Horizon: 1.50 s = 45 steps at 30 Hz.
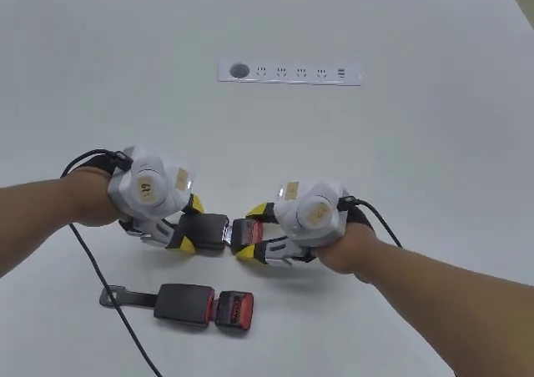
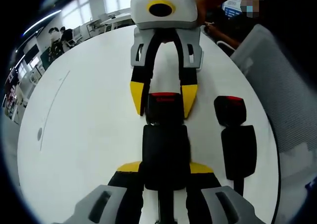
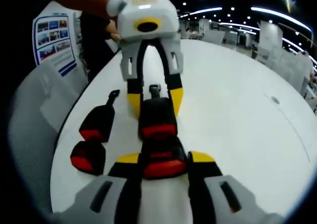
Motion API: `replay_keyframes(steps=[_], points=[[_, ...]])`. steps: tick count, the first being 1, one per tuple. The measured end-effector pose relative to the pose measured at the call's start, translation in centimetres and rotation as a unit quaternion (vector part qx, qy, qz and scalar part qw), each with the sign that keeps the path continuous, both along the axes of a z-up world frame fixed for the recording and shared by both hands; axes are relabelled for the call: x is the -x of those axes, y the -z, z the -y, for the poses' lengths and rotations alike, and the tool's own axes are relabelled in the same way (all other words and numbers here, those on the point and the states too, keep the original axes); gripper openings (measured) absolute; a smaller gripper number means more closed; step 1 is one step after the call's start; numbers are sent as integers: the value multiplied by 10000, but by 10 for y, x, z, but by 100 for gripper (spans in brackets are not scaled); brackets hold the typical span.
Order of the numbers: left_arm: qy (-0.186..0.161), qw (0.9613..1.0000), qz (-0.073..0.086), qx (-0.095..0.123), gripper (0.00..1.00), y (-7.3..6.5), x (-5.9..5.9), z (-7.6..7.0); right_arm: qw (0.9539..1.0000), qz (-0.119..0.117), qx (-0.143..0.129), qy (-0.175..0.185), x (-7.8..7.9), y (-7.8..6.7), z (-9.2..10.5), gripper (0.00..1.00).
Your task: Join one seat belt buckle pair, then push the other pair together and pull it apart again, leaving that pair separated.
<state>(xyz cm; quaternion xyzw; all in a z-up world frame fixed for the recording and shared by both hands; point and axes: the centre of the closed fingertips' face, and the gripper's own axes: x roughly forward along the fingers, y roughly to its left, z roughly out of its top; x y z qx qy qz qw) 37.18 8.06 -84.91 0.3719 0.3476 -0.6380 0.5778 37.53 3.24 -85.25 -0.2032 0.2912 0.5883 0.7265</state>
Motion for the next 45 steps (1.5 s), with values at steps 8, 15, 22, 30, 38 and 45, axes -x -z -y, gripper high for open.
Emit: replay_keyframes(steps=[8,15,22,30,38,45], points=[[-14,10000,-11,32,34,3,-2,-3,9999,73,89,-67,0,0,0,36],[-65,9999,-42,123,34,3,-3,-4,9999,74,122,-79,1,0,4,36],[-197,9993,-87,315,34,4,-4,-6,9999,43,103,-83,1,0,15,36],[-364,9981,-116,490,34,0,0,-3,10000,55,9,-60,1,-1,18,36],[-441,9970,-142,616,34,-2,2,-1,10000,44,-4,-32,2,0,35,36],[-430,9970,-152,629,34,-2,3,0,10000,34,22,-7,4,2,54,37]])
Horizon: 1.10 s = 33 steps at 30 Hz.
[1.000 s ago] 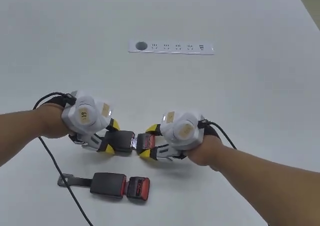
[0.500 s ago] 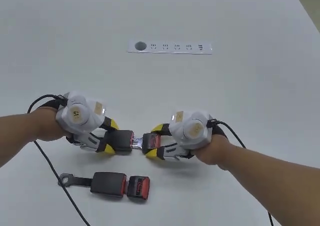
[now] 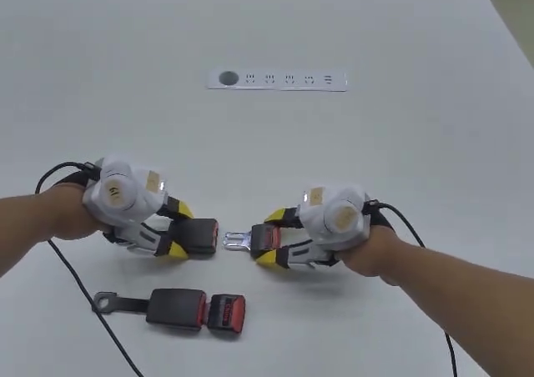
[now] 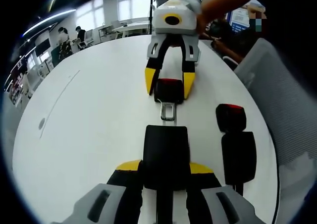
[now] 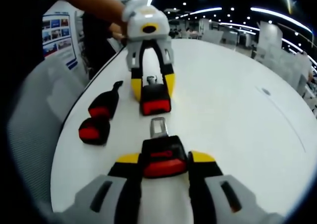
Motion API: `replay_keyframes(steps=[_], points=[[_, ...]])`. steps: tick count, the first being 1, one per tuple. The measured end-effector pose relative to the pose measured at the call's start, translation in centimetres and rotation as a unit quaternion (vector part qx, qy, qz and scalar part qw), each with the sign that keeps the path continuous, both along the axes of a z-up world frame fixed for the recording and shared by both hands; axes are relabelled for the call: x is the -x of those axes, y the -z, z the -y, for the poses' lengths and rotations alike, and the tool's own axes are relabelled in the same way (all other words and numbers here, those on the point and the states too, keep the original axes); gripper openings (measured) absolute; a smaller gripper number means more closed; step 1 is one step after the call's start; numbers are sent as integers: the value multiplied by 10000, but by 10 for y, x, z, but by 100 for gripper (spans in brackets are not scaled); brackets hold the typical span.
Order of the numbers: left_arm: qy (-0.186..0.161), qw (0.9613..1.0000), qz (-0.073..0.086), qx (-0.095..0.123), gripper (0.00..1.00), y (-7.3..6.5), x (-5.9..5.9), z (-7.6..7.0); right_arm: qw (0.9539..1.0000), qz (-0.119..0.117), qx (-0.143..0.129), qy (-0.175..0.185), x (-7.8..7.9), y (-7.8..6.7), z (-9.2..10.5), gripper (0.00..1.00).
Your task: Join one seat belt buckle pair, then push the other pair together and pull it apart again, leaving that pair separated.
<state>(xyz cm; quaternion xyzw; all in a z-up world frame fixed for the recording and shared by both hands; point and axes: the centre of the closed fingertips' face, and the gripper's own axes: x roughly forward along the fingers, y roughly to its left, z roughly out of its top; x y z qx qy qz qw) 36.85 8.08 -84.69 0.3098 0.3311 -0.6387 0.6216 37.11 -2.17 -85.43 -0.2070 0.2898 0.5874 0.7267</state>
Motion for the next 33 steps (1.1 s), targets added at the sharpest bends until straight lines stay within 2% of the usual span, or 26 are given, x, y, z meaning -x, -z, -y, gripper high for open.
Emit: replay_keyframes(steps=[16,23,33], points=[[-36,10000,-48,-16,34,1,-1,-1,9998,-12,24,186,5,-1,49,37],[-10,10000,-61,-35,34,1,-1,-1,9995,-38,126,279,5,-1,71,37],[7,10000,-58,-62,34,1,-2,-1,9992,-29,185,342,6,1,89,37]])
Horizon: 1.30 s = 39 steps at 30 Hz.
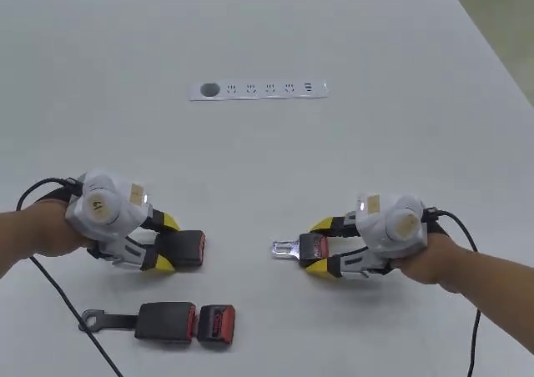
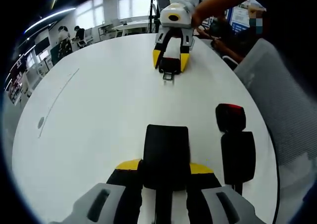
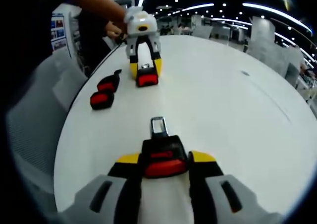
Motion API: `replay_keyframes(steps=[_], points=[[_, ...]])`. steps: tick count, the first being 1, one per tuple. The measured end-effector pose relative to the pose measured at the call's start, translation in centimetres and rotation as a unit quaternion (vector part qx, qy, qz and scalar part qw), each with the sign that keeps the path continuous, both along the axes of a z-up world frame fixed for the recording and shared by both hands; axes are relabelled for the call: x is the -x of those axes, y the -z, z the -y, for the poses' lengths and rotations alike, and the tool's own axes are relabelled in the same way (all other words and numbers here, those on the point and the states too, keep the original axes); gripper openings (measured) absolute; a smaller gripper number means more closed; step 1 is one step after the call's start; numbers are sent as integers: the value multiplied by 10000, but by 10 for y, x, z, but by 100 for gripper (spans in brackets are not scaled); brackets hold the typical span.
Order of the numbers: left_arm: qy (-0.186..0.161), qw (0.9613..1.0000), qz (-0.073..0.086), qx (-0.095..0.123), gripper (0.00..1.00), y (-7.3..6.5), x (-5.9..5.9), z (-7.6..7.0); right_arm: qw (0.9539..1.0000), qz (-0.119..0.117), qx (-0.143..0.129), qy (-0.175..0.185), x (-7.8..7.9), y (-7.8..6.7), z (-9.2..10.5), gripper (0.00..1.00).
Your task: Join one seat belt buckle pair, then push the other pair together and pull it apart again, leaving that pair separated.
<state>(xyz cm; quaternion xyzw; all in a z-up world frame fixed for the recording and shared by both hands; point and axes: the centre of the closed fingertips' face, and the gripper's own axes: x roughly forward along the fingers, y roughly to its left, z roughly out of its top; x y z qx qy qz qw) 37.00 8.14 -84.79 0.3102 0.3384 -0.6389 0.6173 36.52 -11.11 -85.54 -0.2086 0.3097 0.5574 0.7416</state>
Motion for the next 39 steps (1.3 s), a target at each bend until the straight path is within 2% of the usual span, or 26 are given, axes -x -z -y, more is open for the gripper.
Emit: replay_keyframes(steps=[7,10,12,14,15,16,17,18,19,21,22,23,25,26,28,29,31,32,33,35,36,39], points=[[16,10000,8,-17,35,0,0,0,10000,-38,-8,66,1,0,1,38],[-167,9998,-51,-9,36,-1,0,2,9999,-124,-9,96,3,-2,1,41],[-310,9994,-168,-39,40,-3,3,3,9996,-104,84,247,4,-2,3,43],[-340,9993,-61,-146,49,-4,3,0,9988,-176,7,455,4,-4,4,51],[-437,9990,-82,-101,52,-6,3,1,9978,-157,-187,622,2,-9,1,55],[-622,9979,-151,62,55,-10,3,4,9971,-136,-244,706,2,-13,1,60],[-830,9962,-154,226,59,-16,0,7,9965,-87,-250,788,1,-15,2,63],[-988,9946,-142,283,63,-19,-3,7,9959,-41,-261,862,0,-17,2,66],[-1238,9913,-149,413,66,-25,-6,9,9947,-14,-328,970,0,-21,1,69],[-1529,9853,-155,751,75,-36,-10,15,9920,-17,-386,1199,-2,-24,1,75],[-1746,9808,-100,863,77,-41,-14,16,9902,22,-450,1324,-3,-28,0,77],[-1882,9781,-50,881,80,-44,-17,15,9889,71,-498,1395,-3,-31,-1,76],[-2191,9690,11,1145,82,-55,-20,17,9831,205,-596,1717,-7,-37,-1,76],[-2385,9615,-13,1363,83,-62,-19,18,9805,269,-671,1828,-7,-41,-3,78],[-2831,9466,39,1540,86,-69,-22,12,9753,458,-705,2044,-10,-47,-2,83],[-2920,9436,53,1557,88,-70,-21,9,9729,476,-753,2132,-9,-50,-3,85],[-3125,9380,221,1483,95,-72,-20,0,9683,549,-819,2296,-9,-56,-4,88],[-3237,9333,252,1537,99,-74,-20,-3,9670,574,-819,2343,-9,-57,-4,90],[-3484,9208,219,1740,100,-78,-24,-5,9664,594,-825,2360,-6,-58,-6,91],[-3733,9070,212,1940,100,-85,-22,-11,9647,636,-844,2410,-2,-62,-7,90],[-3811,9023,223,2002,100,-88,-19,-13,9634,674,-874,2442,0,-65,-8,91],[-3915,8945,287,2140,100,-93,-10,-19,9609,761,-972,2478,7,-73,-11,94]])
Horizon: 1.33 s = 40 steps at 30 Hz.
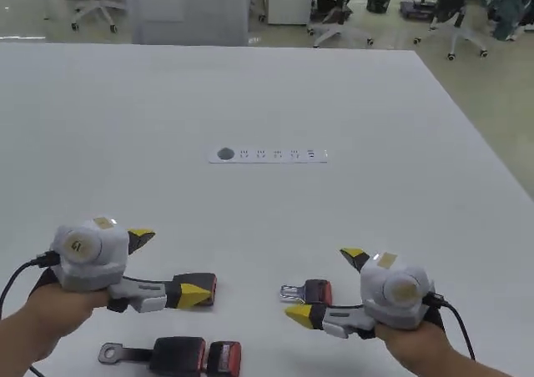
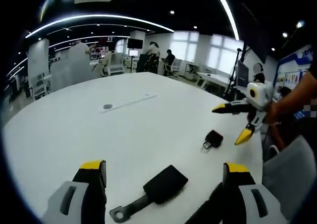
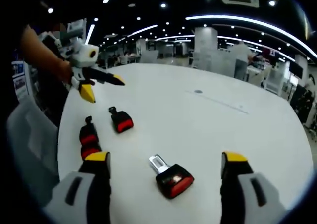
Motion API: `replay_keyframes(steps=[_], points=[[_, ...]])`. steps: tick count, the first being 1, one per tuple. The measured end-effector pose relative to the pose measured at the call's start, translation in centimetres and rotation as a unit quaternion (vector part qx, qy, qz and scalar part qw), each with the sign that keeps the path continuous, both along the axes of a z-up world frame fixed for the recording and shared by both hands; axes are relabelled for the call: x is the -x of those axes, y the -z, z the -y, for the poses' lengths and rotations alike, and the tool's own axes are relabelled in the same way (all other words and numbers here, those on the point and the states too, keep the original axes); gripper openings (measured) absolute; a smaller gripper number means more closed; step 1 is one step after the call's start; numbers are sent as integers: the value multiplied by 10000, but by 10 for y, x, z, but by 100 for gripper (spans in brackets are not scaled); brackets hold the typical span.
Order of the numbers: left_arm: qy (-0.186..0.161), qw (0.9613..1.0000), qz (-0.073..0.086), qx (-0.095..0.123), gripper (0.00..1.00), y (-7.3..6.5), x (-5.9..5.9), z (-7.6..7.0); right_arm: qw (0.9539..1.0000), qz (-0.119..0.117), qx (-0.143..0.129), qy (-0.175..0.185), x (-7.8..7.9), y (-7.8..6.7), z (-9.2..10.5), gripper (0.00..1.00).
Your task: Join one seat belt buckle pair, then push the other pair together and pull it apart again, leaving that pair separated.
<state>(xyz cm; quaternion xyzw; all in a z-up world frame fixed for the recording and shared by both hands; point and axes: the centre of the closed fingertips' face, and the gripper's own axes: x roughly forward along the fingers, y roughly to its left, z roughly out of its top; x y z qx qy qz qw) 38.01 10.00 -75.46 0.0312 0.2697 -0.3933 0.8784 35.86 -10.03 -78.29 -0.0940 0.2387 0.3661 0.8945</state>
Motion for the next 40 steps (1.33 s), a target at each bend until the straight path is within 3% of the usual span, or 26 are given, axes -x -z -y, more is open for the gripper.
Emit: replay_keyframes(steps=[5,9,11,18,21,24,31,40], points=[[-198,9997,145,41,100,-9,21,-9,9999,88,-48,65,13,-9,-1,96],[-331,9991,187,-179,100,-10,39,-18,9998,170,-87,81,27,-15,-2,95],[-498,9981,373,6,100,-20,47,-23,9997,226,-107,54,38,-18,-3,95],[-585,9974,423,-59,100,-27,80,-39,9996,247,-79,56,69,-23,7,95],[-577,9976,317,-216,100,-23,93,-47,9993,321,-132,133,79,-27,13,96],[-634,9971,381,-170,100,-27,105,-58,9989,331,-180,289,88,-31,20,96],[-860,9955,383,-104,100,-29,119,-71,9984,339,-171,426,107,-31,25,96],[-897,9946,515,-64,100,-37,121,-73,9975,420,-201,536,109,-37,25,96]])
